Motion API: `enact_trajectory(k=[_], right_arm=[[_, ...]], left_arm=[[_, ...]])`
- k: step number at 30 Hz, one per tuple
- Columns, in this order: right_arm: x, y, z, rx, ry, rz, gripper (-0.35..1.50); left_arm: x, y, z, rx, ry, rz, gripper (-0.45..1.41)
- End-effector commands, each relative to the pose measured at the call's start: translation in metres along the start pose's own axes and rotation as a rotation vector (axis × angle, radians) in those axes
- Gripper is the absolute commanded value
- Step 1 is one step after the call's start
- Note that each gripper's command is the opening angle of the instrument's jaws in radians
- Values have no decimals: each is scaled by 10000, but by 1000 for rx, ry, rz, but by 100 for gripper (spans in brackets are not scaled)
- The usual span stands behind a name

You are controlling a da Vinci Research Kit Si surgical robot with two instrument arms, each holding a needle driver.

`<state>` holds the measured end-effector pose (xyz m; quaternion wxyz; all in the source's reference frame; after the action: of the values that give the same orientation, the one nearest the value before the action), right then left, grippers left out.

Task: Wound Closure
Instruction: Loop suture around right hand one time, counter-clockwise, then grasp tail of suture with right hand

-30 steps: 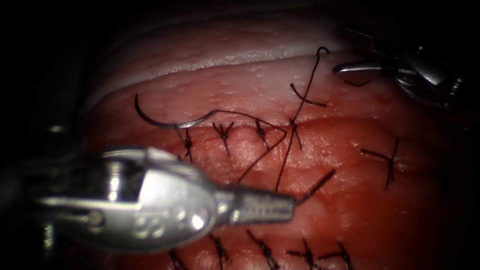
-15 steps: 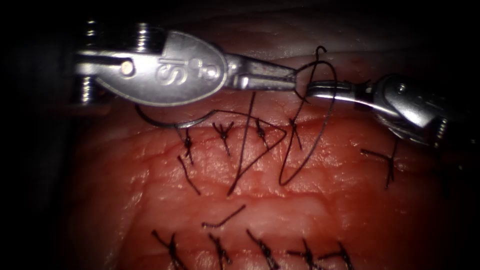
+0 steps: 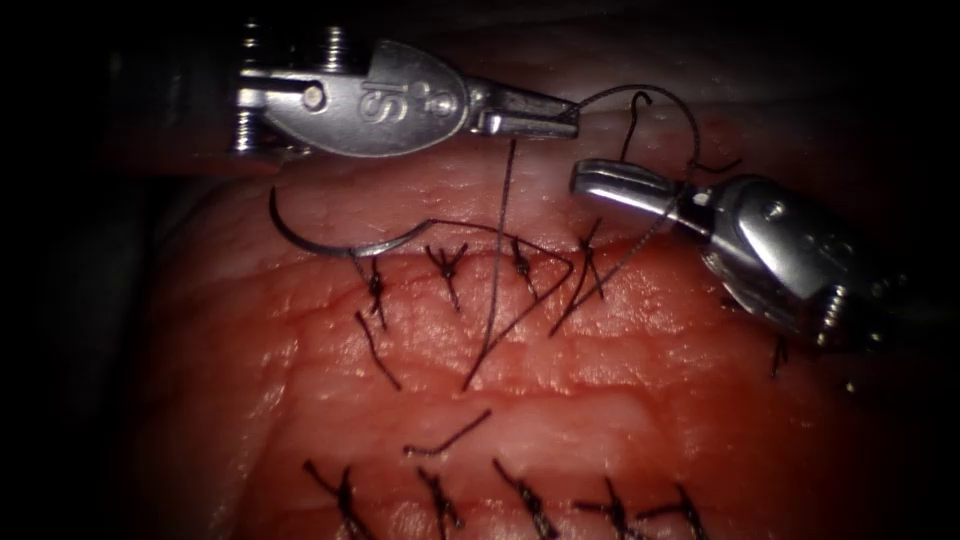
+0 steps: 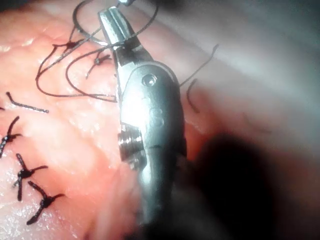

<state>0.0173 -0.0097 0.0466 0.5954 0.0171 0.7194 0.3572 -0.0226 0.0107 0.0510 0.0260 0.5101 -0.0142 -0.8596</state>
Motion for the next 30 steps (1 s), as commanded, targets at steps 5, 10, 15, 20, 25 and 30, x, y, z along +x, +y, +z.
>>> enact_trajectory(k=[5,10,15,20,25,30], right_arm=[[-12,-8,6,-89,83,74,-35],[-18,-13,4,-127,131,140,-35],[-29,-20,6,-203,128,151,-35],[-38,-23,2,-394,33,121,-28],[-42,-18,-15,-576,-102,77,-3],[-40,-3,-27,-661,-139,64,7]], left_arm=[[-30,20,26,-29,-34,-8,-45],[-36,46,41,-57,-37,-14,-45],[-28,67,56,-69,-40,1,-45],[-12,84,60,-80,-23,9,-45],[-2,90,59,-82,-18,9,-45],[-1,89,64,-81,-17,8,-45]])
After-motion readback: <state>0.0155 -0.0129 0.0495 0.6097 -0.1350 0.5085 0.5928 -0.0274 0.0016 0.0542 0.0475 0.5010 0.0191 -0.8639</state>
